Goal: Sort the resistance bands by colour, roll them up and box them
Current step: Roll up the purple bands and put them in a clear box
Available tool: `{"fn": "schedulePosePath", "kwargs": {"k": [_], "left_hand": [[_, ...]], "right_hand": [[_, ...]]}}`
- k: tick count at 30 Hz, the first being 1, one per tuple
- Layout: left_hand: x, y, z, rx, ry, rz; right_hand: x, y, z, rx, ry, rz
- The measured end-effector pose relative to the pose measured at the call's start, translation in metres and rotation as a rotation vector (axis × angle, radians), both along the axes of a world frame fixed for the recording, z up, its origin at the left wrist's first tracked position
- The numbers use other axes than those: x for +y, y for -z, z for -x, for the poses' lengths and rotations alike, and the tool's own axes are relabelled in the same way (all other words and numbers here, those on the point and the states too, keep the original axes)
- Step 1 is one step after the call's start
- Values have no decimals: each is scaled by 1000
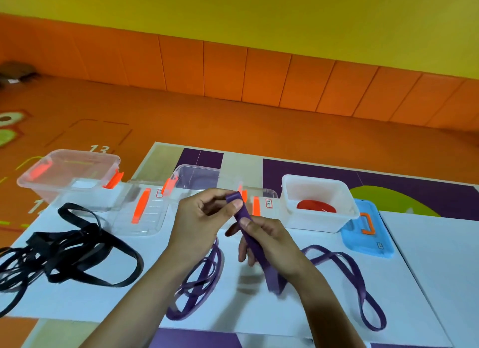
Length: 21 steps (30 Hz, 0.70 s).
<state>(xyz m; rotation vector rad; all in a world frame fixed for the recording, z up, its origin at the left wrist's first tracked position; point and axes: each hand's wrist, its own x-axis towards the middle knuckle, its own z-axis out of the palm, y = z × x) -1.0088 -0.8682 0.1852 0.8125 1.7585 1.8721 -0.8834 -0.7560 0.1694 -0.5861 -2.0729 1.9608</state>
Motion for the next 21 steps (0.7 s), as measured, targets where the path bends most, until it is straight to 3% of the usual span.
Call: {"fn": "schedulePosePath", "kwargs": {"k": [5, 11, 14, 18, 21], "left_hand": [[-1, 0, 4, 104, -49, -21], [1, 12, 0, 512, -62, 39], [3, 9, -4, 652, -82, 43], [2, 12, 0, 656, -11, 81], [-3, 12, 7, 543, 131, 91]], "right_hand": [[-6, 4, 2, -31, -12, 196], [-16, -5, 8, -144, 108, 281], [-17, -13, 9, -102, 147, 177], [-16, -10, 8, -97, 227, 72], [-9, -3, 5, -94, 245, -28]]}}
